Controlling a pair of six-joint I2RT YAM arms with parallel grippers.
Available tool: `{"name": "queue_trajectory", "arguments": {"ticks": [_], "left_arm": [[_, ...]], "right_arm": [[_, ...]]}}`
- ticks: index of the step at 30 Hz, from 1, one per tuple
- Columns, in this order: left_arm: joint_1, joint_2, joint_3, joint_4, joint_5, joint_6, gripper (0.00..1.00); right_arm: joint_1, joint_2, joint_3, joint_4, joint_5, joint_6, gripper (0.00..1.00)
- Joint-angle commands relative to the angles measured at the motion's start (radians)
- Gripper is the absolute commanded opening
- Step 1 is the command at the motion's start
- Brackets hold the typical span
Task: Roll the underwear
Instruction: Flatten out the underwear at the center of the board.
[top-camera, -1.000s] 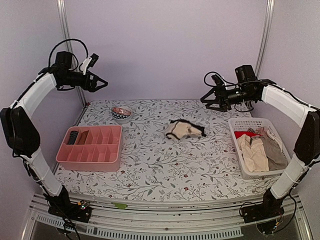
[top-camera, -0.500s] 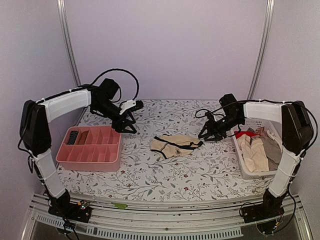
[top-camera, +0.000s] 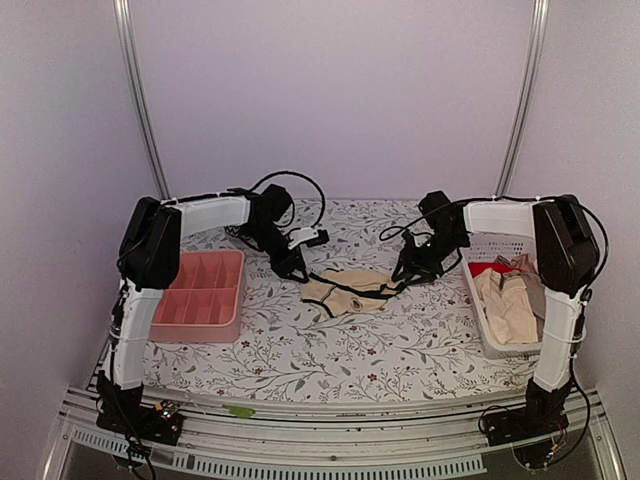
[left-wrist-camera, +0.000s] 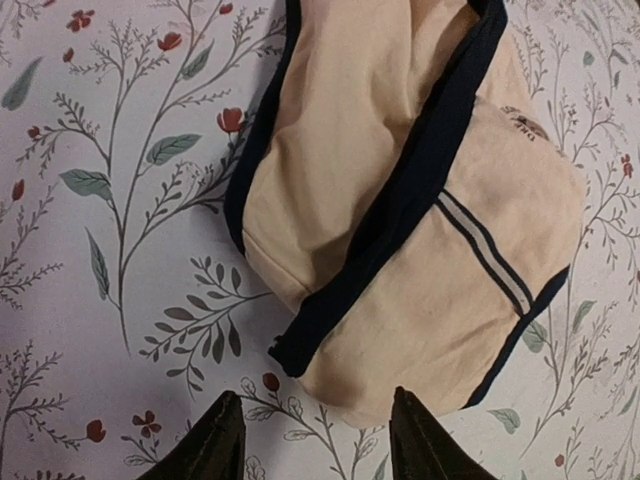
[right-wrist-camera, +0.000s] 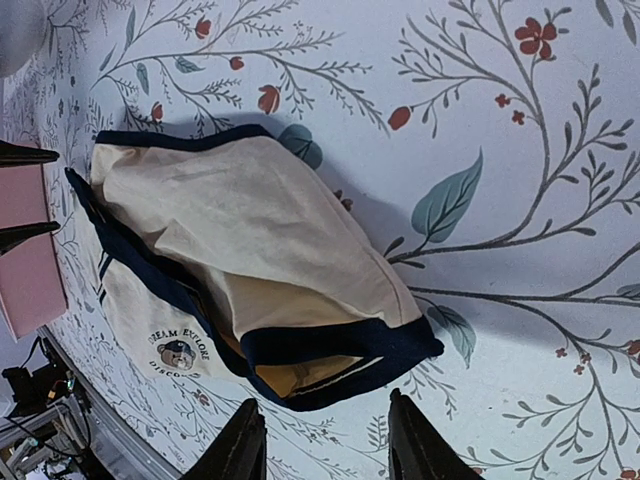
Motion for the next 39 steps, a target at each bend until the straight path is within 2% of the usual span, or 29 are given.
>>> {"name": "queue_trajectory", "arguments": {"ticks": [1,7,9,12,16,19,23,28,33,37,39], "left_arm": [[-0.017,0.05,0.072,-0.023,-0.018,-0.031,0.49],[-0.019,0.1,0.123,-0.037,0.04,-0.044,0.48],[-0.019,0.112,0.134,-0.039,0.064,-0.056,0.44],[-0.019,0.121,0.171,-0.077,0.093,-0.056,0.28],[-0.014,0.054,0.147,-0.146,0.132,0.007,0.0],[0.0,-0.077,0.055,-0.146,0.16,0.07,0.0],[0.03,-0.29,-0.16,-0.053,0.172,0.169,0.0],[0.023,-0.528,-0.451,0.028,0.163,0.467,0.0],[-0.026,-0.624,-0.639,0.045,0.132,0.631,0.0],[-0.037,-0.64,-0.705,0.08,0.09,0.639,0.0],[-0.034,-0.631,-0.705,0.075,0.076,0.628,0.0]], "right_arm": [[-0.001,0.016,0.038,-0.043,0.052,-0.006,0.41],[-0.001,0.014,0.046,-0.067,0.073,-0.027,0.41],[-0.002,0.014,0.048,-0.072,0.079,-0.031,0.41],[-0.007,0.008,0.05,-0.078,0.087,-0.035,0.41],[-0.02,-0.006,0.048,-0.077,0.092,-0.037,0.41],[-0.032,-0.021,0.044,-0.071,0.092,-0.045,0.41],[-0.041,-0.031,0.039,-0.051,0.074,-0.065,0.4],[-0.04,-0.014,0.042,-0.025,0.009,-0.084,0.36],[-0.038,0.001,0.054,0.013,-0.094,-0.081,0.35],[0.002,0.008,0.058,0.044,-0.189,-0.112,0.39],[0.039,0.004,0.05,0.049,-0.181,-0.157,0.4]]}}
